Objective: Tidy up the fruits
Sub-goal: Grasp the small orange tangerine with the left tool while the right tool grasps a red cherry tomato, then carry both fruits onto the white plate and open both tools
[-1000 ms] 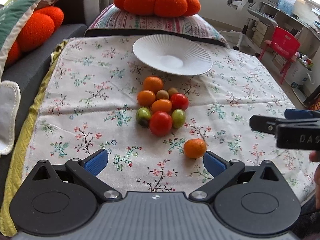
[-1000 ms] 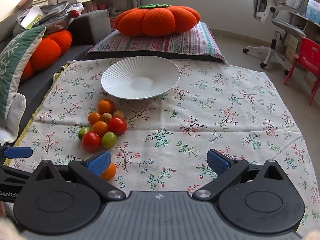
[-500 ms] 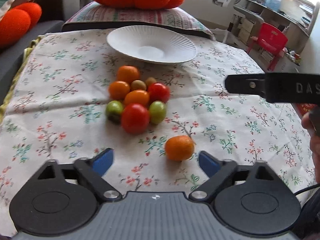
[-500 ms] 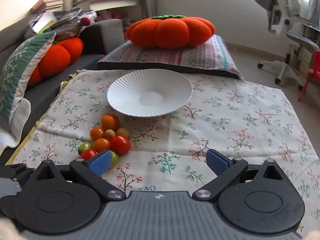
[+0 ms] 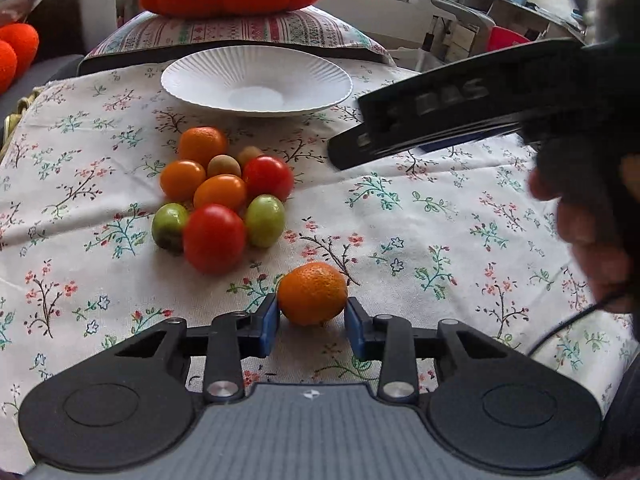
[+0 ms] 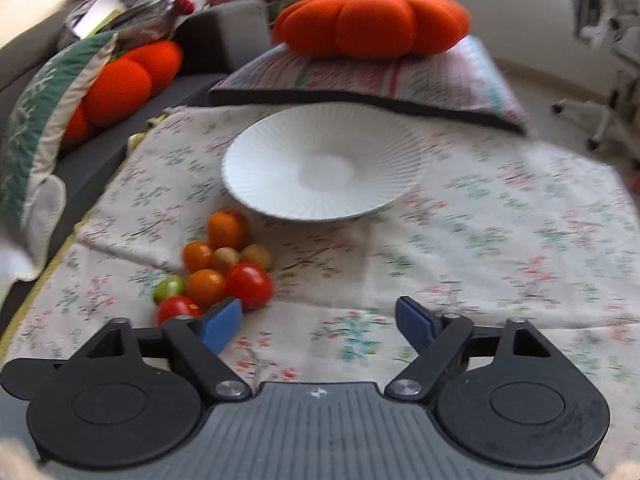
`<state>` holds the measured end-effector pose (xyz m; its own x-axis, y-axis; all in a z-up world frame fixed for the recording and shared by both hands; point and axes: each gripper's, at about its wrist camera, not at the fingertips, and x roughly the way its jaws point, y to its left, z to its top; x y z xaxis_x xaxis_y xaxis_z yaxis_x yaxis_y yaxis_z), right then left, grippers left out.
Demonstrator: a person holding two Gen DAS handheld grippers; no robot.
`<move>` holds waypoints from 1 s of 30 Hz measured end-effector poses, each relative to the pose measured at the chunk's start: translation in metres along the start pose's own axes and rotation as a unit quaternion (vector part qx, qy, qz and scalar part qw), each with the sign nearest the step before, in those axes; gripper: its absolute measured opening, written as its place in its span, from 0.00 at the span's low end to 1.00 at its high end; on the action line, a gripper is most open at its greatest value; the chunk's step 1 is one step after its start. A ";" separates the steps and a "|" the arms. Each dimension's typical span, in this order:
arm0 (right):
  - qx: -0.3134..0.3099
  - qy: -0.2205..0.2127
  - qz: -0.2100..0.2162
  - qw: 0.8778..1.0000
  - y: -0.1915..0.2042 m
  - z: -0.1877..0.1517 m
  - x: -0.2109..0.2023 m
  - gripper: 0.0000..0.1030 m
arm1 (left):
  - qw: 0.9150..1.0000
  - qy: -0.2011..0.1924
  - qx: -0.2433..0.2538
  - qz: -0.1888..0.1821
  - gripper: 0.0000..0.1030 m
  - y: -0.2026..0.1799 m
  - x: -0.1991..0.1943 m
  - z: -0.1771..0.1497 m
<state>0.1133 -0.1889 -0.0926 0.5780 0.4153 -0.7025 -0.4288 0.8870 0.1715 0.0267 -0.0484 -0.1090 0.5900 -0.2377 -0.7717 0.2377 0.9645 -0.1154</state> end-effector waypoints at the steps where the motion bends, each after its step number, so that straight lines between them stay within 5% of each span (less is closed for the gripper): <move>1: 0.001 0.008 0.015 1.000 0.000 0.002 0.006 0.69 | 1.000 0.000 -0.003 -0.003 0.16 0.001 -0.002 0.000; 5: 0.013 0.034 0.075 0.997 0.000 0.007 0.029 0.55 | 1.000 -0.005 -0.010 -0.011 0.16 0.004 -0.006 0.000; 11: 0.035 0.039 0.116 0.992 0.000 0.014 0.038 0.47 | 0.999 -0.001 -0.028 -0.019 0.16 0.013 -0.012 0.000; 18: 0.031 0.055 0.114 0.991 0.005 0.016 0.057 0.43 | 0.999 -0.020 -0.028 -0.015 0.16 0.020 -0.024 0.001; 20: 0.037 0.054 0.116 0.991 0.004 0.017 0.060 0.34 | 0.999 -0.026 -0.031 -0.010 0.16 0.025 -0.026 0.003; 30: 0.044 0.044 0.106 0.992 0.002 0.019 0.052 0.32 | 0.998 -0.043 -0.048 0.014 0.16 0.046 -0.029 0.014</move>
<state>0.1556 -0.1617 -0.1150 0.4164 0.5781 -0.7017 -0.4692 0.7977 0.3789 0.0315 0.0015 -0.0827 0.6603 -0.2150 -0.7195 0.1479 0.9766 -0.1560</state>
